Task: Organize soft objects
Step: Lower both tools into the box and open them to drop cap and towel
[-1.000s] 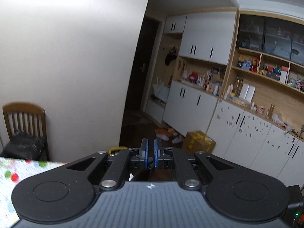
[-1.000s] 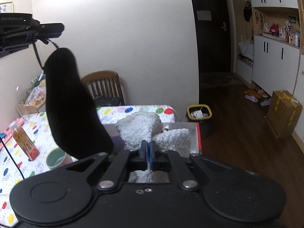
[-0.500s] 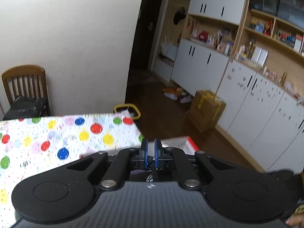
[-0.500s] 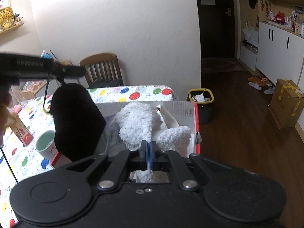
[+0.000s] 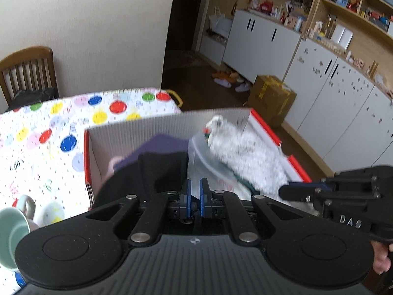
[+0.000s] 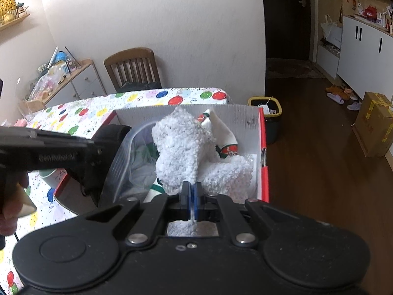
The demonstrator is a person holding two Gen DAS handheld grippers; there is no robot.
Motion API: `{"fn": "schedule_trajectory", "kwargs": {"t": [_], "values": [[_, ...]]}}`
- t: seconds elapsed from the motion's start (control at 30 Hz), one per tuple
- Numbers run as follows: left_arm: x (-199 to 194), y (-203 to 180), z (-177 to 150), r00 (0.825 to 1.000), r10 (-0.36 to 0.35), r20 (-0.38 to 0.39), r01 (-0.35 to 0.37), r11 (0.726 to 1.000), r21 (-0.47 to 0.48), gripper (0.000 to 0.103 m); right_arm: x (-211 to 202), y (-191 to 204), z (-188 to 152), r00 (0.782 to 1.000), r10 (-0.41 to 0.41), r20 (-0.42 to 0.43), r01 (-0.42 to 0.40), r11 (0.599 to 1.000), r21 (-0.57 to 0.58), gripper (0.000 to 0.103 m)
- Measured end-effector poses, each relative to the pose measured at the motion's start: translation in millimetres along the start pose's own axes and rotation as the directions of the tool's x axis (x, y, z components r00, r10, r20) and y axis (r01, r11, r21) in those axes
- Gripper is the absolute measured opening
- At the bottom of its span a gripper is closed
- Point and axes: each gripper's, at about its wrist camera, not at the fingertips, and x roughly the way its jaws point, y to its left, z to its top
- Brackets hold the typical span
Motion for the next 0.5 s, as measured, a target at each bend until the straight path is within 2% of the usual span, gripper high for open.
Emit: {"fn": "schedule_trajectory", "kwargs": {"t": [0.13,0.37,0.47,0.5], "values": [[7,2,-10,0.999,-0.012,-0.038,0.012,1.000,-0.007,0.007,3,-1,-2,1.000,0.006,-0.013,-0.006,1.000,-0.002,0.004],[9,2,-20,0.999,-0.018,-0.049,0.018,1.000,-0.006,0.007,4,-3,-5,0.999,0.036,-0.016,-0.036,0.999,0.009,0.022],[7,2,-22,0.999,-0.019,-0.049,0.019,1.000,-0.004,0.008,2,-3,-6,0.999,0.050,-0.008,-0.050,0.999,0.015,0.034],[5,2,-22,0.999,-0.020,-0.046,0.020,1.000,-0.002,0.011,1,-2,-6,0.999,0.051,-0.005,-0.051,0.999,0.013,0.038]]}}
